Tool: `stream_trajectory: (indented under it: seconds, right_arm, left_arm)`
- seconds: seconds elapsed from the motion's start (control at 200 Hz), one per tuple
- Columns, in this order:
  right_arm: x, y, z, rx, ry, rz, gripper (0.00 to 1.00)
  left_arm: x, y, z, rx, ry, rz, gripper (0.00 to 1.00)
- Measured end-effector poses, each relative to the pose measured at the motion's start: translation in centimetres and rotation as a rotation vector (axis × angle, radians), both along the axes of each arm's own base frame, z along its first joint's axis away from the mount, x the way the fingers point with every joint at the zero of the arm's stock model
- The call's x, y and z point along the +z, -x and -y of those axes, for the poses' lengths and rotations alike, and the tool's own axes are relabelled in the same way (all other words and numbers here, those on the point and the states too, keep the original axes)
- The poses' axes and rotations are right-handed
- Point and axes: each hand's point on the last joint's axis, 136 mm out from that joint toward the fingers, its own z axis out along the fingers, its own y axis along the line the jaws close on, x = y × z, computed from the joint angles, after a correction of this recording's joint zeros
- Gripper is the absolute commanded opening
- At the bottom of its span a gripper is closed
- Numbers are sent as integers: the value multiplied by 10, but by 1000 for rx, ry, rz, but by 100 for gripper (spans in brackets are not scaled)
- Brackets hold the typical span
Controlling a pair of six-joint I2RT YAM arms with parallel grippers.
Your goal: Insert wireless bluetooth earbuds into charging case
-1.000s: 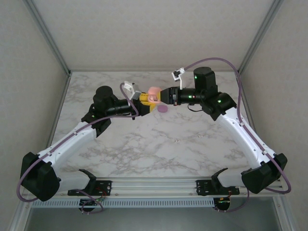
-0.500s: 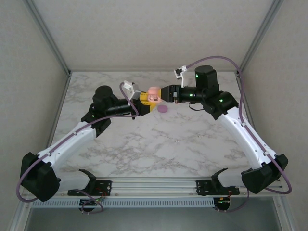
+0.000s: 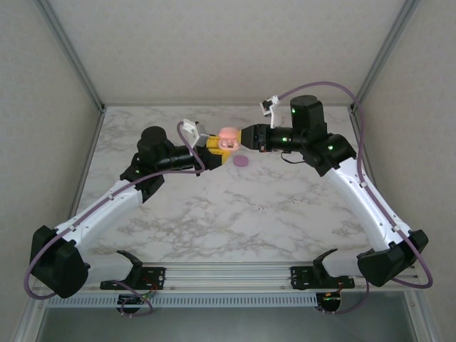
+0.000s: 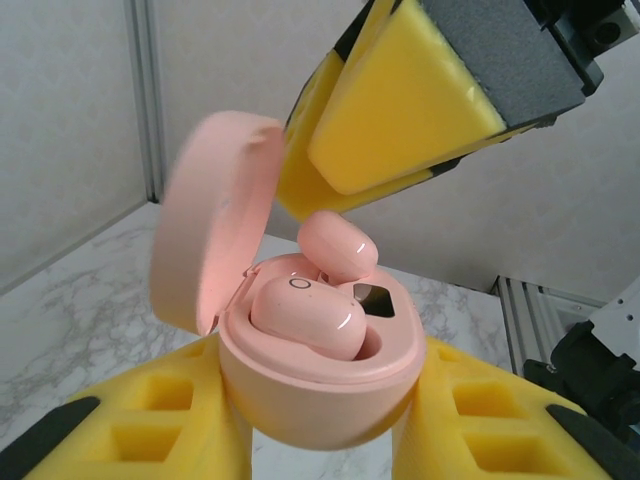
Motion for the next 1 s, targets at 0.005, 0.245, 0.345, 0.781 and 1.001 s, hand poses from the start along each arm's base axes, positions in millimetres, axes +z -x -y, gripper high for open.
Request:
stream_trajectory:
  seconds: [0.005,0.245,0.345,0.781,1.001]
  right_arm:
    - [0,0,0,0,0,-1,40]
    - [3,5,5,-18,1,-8,28]
    - [8,8,5,-10,-15,-10,25]
    - [-5,3,-3,12,-13,-63,22]
    - [-6,3,-7,34,-21,-76,25]
  left_arm:
    - [0,0,0,0,0,0,24]
    - [0,-3,-1,18,-1,0,24]
    - [0,-3,0,22,-2,0,24]
    - [0,-1,2,16,-3,4,24]
    - [-3,-2,3,19,-9,4,24]
